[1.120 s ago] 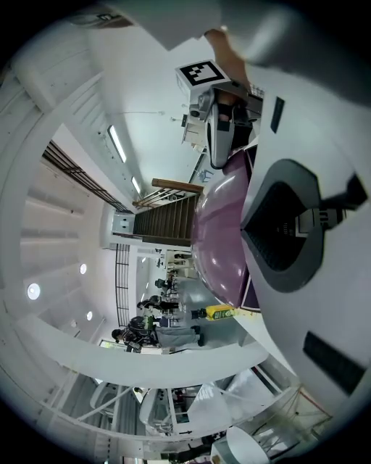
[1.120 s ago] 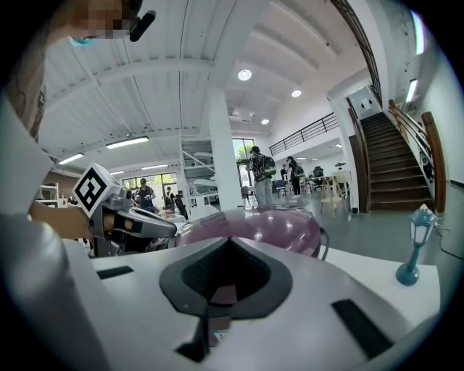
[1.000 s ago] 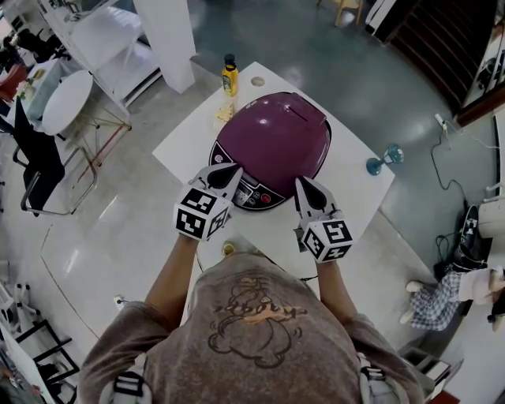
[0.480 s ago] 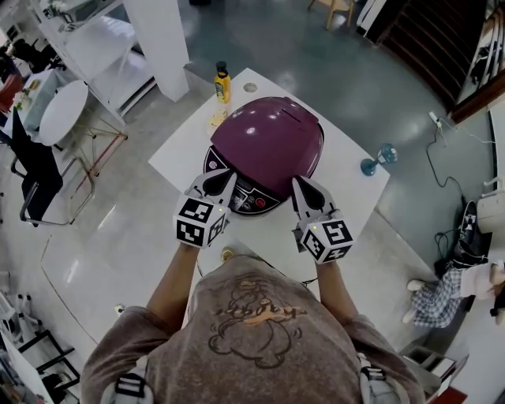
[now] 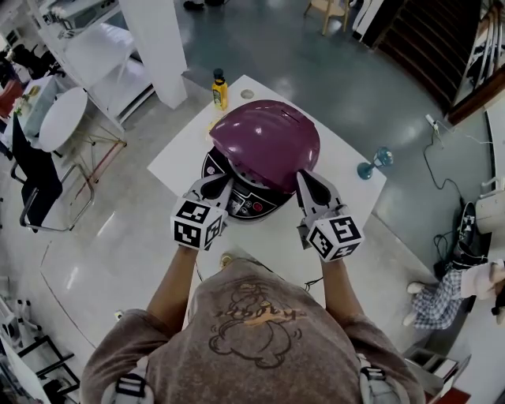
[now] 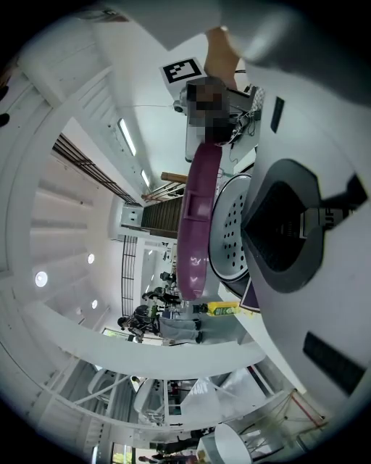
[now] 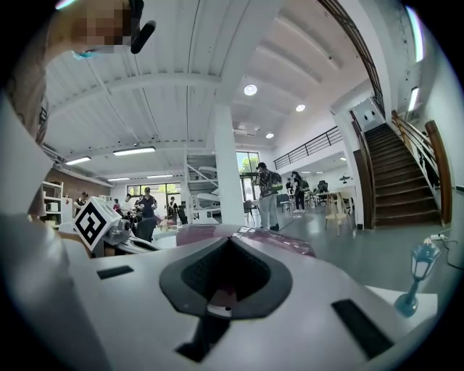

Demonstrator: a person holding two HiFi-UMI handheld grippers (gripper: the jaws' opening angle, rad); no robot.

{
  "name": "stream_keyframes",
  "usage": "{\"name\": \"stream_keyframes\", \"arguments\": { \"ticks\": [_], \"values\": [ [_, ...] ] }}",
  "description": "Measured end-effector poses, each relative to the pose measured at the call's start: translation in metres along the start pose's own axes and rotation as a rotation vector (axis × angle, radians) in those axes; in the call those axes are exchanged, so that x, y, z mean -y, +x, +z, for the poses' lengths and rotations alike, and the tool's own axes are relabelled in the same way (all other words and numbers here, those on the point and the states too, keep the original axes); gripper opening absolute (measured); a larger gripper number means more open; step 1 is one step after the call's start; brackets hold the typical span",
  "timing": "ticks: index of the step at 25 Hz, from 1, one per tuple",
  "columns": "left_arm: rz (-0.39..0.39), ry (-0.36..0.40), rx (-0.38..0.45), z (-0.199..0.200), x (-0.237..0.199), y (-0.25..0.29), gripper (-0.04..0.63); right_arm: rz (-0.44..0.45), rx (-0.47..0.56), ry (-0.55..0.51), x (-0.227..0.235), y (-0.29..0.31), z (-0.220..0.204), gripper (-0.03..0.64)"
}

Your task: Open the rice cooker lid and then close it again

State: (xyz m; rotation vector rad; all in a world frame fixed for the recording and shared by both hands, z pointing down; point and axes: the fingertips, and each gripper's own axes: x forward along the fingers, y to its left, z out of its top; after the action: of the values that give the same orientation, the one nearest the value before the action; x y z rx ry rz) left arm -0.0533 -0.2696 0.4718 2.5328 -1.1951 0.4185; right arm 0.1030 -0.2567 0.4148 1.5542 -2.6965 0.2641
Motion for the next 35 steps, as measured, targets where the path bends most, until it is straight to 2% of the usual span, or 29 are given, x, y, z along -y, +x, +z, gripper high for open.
{"name": "stream_keyframes", "arguments": {
  "ticks": [14, 35],
  "values": [
    [0.009, -0.013, -0.004, 0.000, 0.000, 0.000, 0.020, -0.047, 0.058, -0.053, 0.030, 0.000, 0.038, 0.003],
    [0.016, -0.018, 0.002, 0.000, -0.001, 0.001, 0.020, -0.141, 0.117, -0.109, 0.110, 0.024, 0.100, 0.002]
  ]
}}
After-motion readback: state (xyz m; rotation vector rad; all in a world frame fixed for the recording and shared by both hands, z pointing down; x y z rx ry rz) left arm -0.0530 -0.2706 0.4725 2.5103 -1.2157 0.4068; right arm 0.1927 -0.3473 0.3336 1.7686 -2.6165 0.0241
